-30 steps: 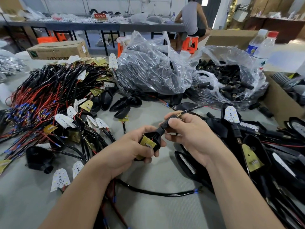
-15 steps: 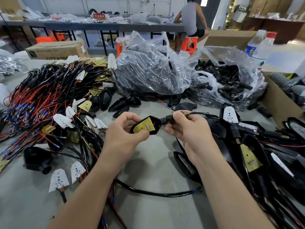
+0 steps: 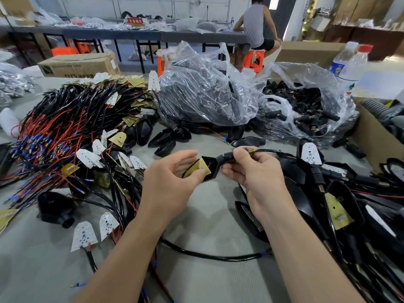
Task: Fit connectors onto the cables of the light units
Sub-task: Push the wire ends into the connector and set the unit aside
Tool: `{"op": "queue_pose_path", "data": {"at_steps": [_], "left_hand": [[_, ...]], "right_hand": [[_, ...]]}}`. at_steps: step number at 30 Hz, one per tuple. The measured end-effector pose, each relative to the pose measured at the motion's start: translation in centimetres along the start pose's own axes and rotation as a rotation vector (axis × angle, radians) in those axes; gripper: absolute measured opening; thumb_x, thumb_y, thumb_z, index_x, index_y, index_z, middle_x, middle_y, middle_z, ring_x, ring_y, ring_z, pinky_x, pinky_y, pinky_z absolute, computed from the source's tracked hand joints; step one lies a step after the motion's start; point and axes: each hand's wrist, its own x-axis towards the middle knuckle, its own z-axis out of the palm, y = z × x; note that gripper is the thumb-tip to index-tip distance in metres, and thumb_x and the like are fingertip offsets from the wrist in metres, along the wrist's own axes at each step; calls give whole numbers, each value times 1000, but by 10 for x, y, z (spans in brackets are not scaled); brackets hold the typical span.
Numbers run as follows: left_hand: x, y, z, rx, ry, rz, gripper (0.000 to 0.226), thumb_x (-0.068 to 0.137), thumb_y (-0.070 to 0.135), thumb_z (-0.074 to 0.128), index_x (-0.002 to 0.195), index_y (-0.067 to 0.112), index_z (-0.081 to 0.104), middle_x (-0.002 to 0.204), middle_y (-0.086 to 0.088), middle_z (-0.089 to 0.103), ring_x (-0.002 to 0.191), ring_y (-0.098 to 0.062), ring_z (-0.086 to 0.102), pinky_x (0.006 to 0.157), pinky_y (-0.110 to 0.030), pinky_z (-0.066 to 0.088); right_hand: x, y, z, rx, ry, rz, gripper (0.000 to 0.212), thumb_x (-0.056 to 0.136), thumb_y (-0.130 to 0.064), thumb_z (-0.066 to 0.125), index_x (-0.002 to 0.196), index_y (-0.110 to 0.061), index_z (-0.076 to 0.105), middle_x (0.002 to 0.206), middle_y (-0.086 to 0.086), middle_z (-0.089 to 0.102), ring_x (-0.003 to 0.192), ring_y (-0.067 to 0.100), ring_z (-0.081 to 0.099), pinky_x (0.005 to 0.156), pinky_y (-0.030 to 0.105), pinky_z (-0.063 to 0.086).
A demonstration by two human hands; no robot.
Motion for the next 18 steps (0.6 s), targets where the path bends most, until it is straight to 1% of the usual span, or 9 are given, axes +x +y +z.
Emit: {"op": "queue_pose_path", "data": {"at_steps": [3,5,7,9,11,13,14,16,18], "left_hand": [[-3,4,-1,164,57,70,39,71,39,83,107,48,71,96,31,72,96,14,66,85,-11,53],[-5,6,-1,222,41,73,31,71,39,83,97,50,72,89,35,71,89,15,66,84,-18,55],[-4,3,2,222,5,24,25,73,32,85,93,45,77,85,30,73,85,13,67,86,-25,58],[-4,-1,3,242,-19,6,25,76,29,83,98,40,80,90,26,75,87,10,68,88,-26,57],[-5,-3,4,322,-31,42,24,82,32,78,105,41,79,98,23,76,93,3,68,86,-23,53],[-6,-4,6,399,-42,91,21,91,35,69,110,39,78,104,18,77,97,-6,68,84,-27,51],[-7,-4,8,424,-45,116,22,95,37,61,109,38,78,101,15,78,95,-10,69,83,-31,52],[-7,-4,10,461,-23,163,28,96,40,49,100,33,77,85,10,76,79,-12,64,73,-36,51],[-5,-7,10,437,30,146,29,95,40,47,84,26,70,69,9,66,67,-11,52,62,-31,42]], "right_hand": [[0,0,0,8,5,5,23,99,-7,63,110,13,61,90,23,70,67,23,69,64,27,60],[-1,1,0,-1,-8,8,19,100,-6,62,107,11,62,87,22,69,66,22,68,63,27,60],[-1,2,0,-35,-31,10,11,100,-6,61,100,5,63,82,19,69,64,20,68,61,27,59],[-1,3,-1,-73,-36,16,9,100,-6,61,96,2,63,79,16,71,64,20,69,61,27,59],[0,3,-4,-107,-31,19,10,100,-7,61,95,2,64,79,17,71,65,22,68,60,27,59],[1,4,-6,-144,-23,14,10,100,-6,61,95,2,64,81,19,71,65,24,67,60,27,58],[2,4,-7,-157,-20,11,10,99,-6,61,97,2,64,82,20,71,66,24,66,61,28,58],[3,6,-6,-164,-19,9,8,99,-4,60,100,3,64,83,20,70,66,25,65,63,30,60],[2,7,-4,-145,-32,22,5,99,-3,60,100,1,63,82,17,69,67,25,65,65,32,61]]}}
